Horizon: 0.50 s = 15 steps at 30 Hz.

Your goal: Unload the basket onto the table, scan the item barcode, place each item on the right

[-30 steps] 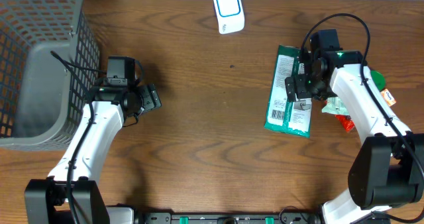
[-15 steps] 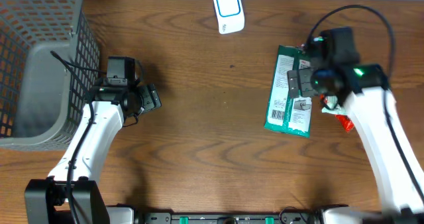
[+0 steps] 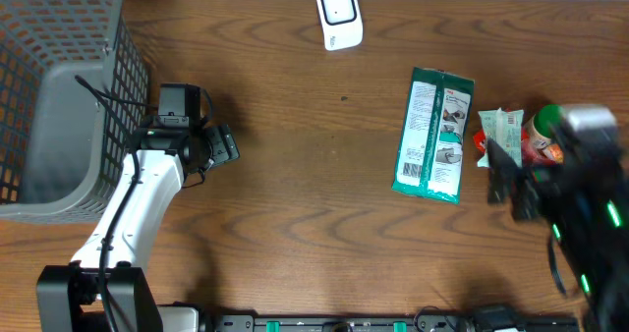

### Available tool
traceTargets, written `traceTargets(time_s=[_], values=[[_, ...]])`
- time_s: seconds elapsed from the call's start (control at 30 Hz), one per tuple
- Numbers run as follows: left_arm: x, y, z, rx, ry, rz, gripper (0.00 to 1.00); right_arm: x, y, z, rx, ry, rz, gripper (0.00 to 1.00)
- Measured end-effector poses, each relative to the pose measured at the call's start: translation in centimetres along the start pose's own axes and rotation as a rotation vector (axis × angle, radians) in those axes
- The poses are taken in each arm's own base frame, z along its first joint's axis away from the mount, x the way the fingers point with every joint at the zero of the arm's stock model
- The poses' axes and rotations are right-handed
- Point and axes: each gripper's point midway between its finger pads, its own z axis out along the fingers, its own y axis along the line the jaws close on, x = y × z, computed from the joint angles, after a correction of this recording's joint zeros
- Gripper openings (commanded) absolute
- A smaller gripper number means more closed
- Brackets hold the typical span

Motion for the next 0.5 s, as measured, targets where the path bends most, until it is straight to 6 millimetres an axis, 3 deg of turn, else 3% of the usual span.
traceTargets(time_s=[0.13,0.2,0.33,0.5], values=[[0.0,0.0,0.0,0.001,0.0,0.0,0.86,1.5,-0.2,-4.6,0.001,-0.127,0.007,0.99],[0.0,0.0,0.0,0.0,0.0,0.0,0.86,2.6,-0.3,-5.6,0.001,-0.159,0.009,0.99],[0.0,0.0,0.0,0.0,0.001,0.0,0.86,5.5,-0.3,-6.7,0.002,-0.234,0.013,0.99],[0.0,0.0,0.0,0.0,0.0,0.0,0.86,7.2,-0.3,-6.7,0.003,-0.354,0.02,0.99]])
